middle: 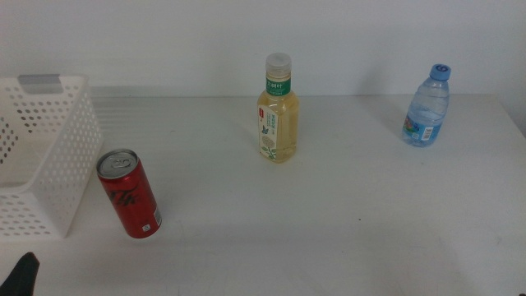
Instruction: Use arms to grab the bottles and put them into the dustbin to the left of the table.
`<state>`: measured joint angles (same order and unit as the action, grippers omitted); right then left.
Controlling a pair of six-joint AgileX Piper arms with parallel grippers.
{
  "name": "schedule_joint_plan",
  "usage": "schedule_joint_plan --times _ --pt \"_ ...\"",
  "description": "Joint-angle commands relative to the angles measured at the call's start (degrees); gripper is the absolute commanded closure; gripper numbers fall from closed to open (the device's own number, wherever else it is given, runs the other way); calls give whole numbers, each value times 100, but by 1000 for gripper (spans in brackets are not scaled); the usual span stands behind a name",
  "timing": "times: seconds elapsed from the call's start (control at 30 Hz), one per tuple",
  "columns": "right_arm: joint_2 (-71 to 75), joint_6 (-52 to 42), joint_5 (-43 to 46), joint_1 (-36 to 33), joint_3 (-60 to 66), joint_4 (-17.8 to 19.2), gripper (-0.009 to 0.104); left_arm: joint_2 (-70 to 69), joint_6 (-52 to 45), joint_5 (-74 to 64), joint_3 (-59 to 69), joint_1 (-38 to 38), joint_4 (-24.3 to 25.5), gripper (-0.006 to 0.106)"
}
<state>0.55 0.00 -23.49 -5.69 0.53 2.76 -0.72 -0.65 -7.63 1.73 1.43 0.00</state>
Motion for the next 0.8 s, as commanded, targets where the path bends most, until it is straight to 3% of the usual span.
schedule_joint_plan --times 0.0,0.47,0.77 --pt "156 -74 417 26 -158 54 27 204 136 548 -68 10 -180 21" --pt "156 -74 417 26 -158 54 27 2730 154 550 -2014 109 -239 21" --pt "156 -74 417 26 -158 54 27 3759 130 1569 -2091 787 -234 21"
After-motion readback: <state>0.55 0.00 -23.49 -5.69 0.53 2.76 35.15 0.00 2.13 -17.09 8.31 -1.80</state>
